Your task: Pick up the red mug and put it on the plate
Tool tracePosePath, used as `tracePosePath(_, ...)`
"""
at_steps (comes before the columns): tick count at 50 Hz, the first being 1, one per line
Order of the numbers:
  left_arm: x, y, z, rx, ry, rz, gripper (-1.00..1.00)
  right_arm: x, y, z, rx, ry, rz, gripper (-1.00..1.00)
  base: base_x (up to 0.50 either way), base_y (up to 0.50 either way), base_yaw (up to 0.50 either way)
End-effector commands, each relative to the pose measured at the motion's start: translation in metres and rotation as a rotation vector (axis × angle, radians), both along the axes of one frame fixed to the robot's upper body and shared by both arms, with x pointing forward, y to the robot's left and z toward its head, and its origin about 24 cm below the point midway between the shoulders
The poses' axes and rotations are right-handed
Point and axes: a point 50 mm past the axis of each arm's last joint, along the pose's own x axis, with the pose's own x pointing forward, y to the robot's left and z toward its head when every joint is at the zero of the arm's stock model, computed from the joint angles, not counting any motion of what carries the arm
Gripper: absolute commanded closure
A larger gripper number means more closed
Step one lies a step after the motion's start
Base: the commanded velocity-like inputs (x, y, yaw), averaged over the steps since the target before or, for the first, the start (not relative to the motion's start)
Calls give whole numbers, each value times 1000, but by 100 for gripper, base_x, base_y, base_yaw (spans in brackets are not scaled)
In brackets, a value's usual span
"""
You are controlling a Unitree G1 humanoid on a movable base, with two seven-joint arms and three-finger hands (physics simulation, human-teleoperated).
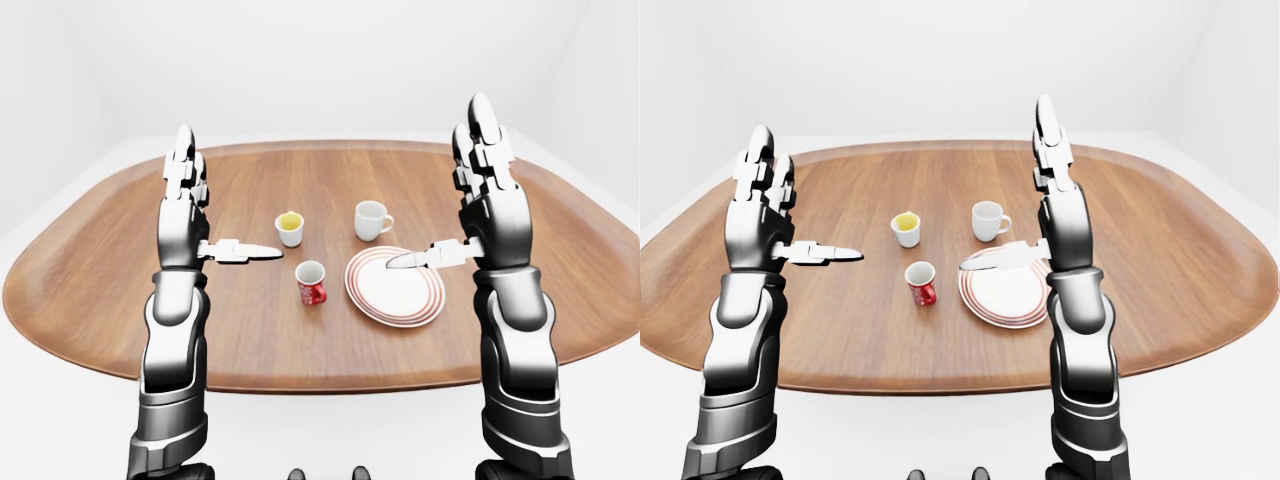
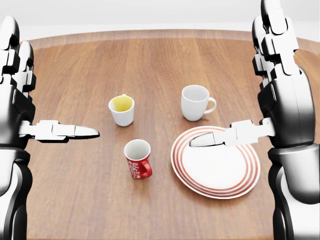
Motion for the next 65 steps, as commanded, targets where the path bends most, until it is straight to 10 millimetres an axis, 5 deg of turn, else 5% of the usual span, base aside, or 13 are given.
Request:
tracePosePath(1, 0, 0, 0, 2, 2, 2, -100, 1, 1, -1, -5, 5, 1, -100, 28, 0, 0)
tracePosePath(52, 3, -3, -4, 5, 17, 2, -100, 9, 2, -9, -31, 53, 4, -100, 29, 0, 0)
tracePosePath(65, -2, 9, -12, 3, 47, 24, -100, 15, 18, -7, -171, 61, 27, -100, 5, 0, 0)
